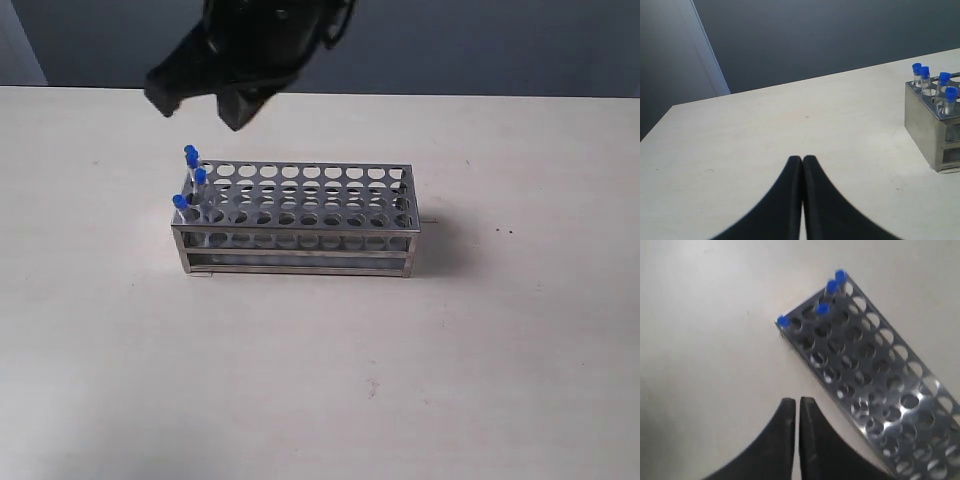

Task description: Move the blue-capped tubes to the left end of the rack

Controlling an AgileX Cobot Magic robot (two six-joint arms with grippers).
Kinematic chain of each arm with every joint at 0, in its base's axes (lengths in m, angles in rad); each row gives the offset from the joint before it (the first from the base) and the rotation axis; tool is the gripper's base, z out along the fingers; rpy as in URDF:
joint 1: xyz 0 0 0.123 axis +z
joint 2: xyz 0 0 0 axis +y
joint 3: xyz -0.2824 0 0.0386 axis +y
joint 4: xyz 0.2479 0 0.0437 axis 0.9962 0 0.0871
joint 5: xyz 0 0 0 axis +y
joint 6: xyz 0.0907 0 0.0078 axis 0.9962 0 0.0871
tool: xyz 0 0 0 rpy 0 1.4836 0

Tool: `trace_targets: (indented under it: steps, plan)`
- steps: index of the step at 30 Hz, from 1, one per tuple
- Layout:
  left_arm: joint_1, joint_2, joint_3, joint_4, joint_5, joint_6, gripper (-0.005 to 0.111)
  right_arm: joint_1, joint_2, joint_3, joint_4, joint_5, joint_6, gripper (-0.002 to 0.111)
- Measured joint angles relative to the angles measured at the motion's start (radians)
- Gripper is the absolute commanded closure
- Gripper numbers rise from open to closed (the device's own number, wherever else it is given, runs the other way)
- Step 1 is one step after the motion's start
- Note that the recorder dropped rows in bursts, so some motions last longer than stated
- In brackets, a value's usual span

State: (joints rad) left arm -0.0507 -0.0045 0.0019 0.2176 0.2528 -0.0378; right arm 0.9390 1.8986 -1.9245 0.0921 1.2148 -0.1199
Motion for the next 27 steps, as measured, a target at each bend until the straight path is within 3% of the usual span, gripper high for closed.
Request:
trace_targets:
  steps: [3,6,17,23,27]
  plan:
    - [0.0,0.0,0.0,0.0,0.0,0.0,0.106,0.0,-0.218,0.264,-0.008,0.006,0.003,0.108]
    - [0.0,0.0,0.0,0.0,0.0,0.0,0.106,0.0,-0.365,0.405,-0.038,0.014,0.067,0.108]
    - [0.0,0.0,0.0,0.0,0.0,0.0,0.106,0.0,-0.653,0.471,-0.359,-0.009,0.298,0.108]
    - [0.0,0.0,0.0,0.0,0.0,0.0,0.106,-0.042,-0.896,0.749,-0.396,-0.292,0.309,0.108]
    - [0.0,0.0,0.0,0.0,0.0,0.0,0.106,-0.179,-1.096,1.144,-0.396,-0.697,0.309,0.108]
